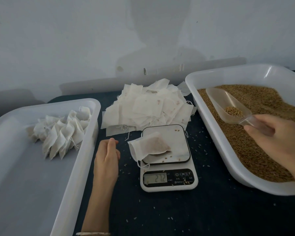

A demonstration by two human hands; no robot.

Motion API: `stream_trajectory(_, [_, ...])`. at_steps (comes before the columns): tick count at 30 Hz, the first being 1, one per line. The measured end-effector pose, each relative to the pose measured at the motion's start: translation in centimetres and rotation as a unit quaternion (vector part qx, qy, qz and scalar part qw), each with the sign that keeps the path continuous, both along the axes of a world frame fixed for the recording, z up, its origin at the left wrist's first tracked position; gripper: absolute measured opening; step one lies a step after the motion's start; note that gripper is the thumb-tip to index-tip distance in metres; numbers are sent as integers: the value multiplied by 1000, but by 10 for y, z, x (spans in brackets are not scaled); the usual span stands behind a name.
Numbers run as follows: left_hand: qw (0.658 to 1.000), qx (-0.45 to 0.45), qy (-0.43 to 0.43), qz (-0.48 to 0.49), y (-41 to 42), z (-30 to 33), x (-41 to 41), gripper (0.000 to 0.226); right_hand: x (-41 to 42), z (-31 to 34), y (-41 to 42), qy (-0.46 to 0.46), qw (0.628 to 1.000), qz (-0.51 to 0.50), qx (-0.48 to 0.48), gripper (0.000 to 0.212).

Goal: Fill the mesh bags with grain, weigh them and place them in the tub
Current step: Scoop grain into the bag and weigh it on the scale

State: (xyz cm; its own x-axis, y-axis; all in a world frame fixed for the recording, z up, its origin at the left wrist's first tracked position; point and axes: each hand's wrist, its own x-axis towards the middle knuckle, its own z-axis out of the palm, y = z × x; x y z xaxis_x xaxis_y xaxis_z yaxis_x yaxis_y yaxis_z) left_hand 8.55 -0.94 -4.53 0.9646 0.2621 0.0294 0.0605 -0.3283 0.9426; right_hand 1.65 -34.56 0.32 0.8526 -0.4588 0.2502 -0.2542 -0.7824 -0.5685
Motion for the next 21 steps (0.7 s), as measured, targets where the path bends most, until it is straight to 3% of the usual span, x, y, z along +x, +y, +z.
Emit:
stream_trajectory(10, [993, 55, 58, -84, -7, -3, -3, 44, 0, 1, 2, 28, 1000, 1, -3, 26])
stream_trajectory(17, [988, 49, 69, -130, -9, -2, -3, 24, 1, 1, 3, 67, 998, 7, -9, 36])
stream_trajectory(21, [990, -7, 10, -144, -27, 20, -4, 23, 3, -2, 0, 100, 995, 19, -13, 43])
